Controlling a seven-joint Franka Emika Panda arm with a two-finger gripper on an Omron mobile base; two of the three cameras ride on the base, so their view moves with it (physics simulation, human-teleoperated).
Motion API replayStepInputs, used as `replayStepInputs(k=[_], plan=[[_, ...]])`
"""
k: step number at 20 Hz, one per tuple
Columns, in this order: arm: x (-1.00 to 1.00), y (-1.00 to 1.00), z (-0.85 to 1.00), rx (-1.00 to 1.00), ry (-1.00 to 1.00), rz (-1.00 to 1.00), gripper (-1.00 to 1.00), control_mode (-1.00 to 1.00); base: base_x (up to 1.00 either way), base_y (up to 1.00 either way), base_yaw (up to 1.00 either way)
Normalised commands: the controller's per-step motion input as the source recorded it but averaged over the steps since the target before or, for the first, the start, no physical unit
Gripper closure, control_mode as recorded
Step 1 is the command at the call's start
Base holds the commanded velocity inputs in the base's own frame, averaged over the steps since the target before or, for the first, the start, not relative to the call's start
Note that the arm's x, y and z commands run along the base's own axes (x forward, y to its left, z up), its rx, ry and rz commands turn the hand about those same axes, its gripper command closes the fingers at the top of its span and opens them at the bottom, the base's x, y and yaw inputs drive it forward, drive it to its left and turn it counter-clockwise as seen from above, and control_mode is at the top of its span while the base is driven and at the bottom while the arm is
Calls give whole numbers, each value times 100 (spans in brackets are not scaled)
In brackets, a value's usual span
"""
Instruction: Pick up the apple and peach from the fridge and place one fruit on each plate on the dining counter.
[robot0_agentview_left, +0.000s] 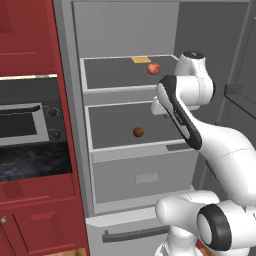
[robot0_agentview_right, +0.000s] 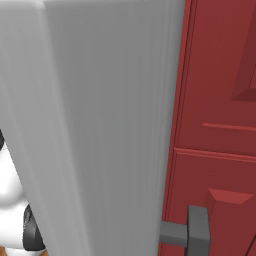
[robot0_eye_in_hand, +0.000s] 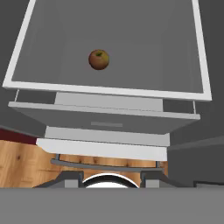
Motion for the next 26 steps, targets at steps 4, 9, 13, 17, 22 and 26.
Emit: replayStepInputs(k=[4,9,13,17,22,26], plan=[[0,-1,-33,0,18,0,-100,-100,0,0,0],[-6,13,-81,0,15,-1,-100,-100,0,0,0],[13,41,-80,1,0,0,-100,-100,0,0,0],[36,15,-68,5,-15,0,-100,-100,0,0,0],[41,6,-21,6,-16,0,-100,-100,0,0,0],[47,3,9,4,-17,2,-100,-100,0,0,0]])
